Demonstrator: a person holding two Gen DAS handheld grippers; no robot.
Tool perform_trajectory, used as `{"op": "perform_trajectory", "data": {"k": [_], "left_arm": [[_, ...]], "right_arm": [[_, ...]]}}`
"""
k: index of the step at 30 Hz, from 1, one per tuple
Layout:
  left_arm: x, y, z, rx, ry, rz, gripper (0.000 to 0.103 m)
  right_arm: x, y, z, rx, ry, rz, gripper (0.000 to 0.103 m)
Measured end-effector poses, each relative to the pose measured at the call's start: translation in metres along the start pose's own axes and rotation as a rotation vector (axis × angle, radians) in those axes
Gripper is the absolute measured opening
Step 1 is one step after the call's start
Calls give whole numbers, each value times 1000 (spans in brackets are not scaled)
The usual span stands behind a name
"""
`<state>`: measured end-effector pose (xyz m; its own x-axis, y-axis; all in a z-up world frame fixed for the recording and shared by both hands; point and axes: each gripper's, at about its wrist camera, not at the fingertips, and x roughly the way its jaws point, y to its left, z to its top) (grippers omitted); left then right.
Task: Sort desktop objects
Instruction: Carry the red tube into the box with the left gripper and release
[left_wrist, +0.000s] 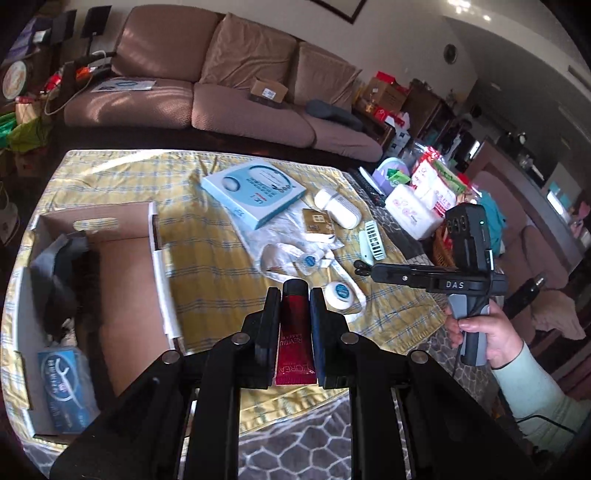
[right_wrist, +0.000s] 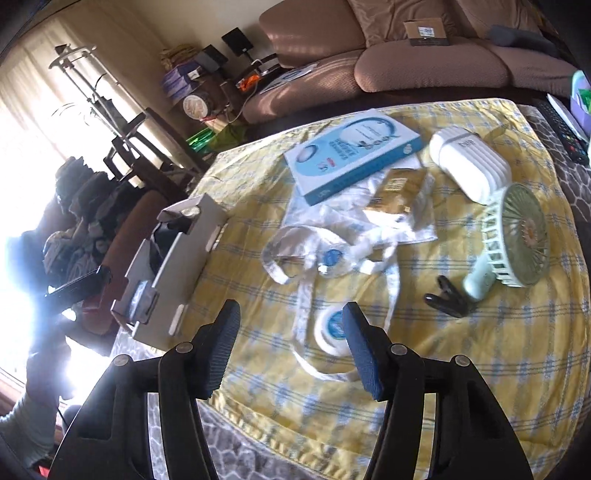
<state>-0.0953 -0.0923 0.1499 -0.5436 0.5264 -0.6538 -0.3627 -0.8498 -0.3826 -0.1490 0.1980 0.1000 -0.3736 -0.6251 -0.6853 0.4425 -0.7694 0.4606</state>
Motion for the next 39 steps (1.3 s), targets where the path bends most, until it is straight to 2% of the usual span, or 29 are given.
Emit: {"op": "perform_trajectory", "data": {"k": [3, 6, 8, 11, 18, 20, 26, 28, 29, 32, 35, 37, 39], "left_arm": [[-30, 27, -8, -8, -28, 64, 14], [-49, 46, -19, -13, -49, 94, 14], [-57, 48, -25, 32, -61, 140, 14], [-59, 53, -32, 68, -61, 160, 14], [-40, 92, -45, -48, -52, 170, 14], [-42, 106, -45, -80, -61, 160, 14], [-62, 156, -44, -137, -39, 227, 14], [-66, 169, -43, -146, -40, 227, 14], [-65, 174, -41, -137, -32, 220, 14], [-53, 184, -27, -70, 24, 129, 14], [-30, 182, -10, 30, 122, 171, 14], [-16, 179, -1, 50, 155, 197, 14], [-5, 181, 4, 35, 155, 233, 14]], "right_arm": [[14, 51, 9, -61, -1, 34, 56], [32, 80, 16, -16, 8, 129, 56], [43, 95, 17, 7, 16, 171, 56], [56, 119, 16, -6, 28, 170, 56], [93, 167, 12, -44, 86, 179, 56], [103, 176, 10, -49, 100, 184, 56], [121, 187, 8, -42, 111, 187, 56], [127, 189, 7, -40, 119, 192, 56], [130, 191, 6, -42, 124, 195, 56], [133, 196, 2, -56, 139, 201, 56], [133, 196, 0, -64, 146, 191, 56], [132, 193, 1, -60, 144, 180, 56], [132, 188, 2, -49, 141, 172, 56]]}}
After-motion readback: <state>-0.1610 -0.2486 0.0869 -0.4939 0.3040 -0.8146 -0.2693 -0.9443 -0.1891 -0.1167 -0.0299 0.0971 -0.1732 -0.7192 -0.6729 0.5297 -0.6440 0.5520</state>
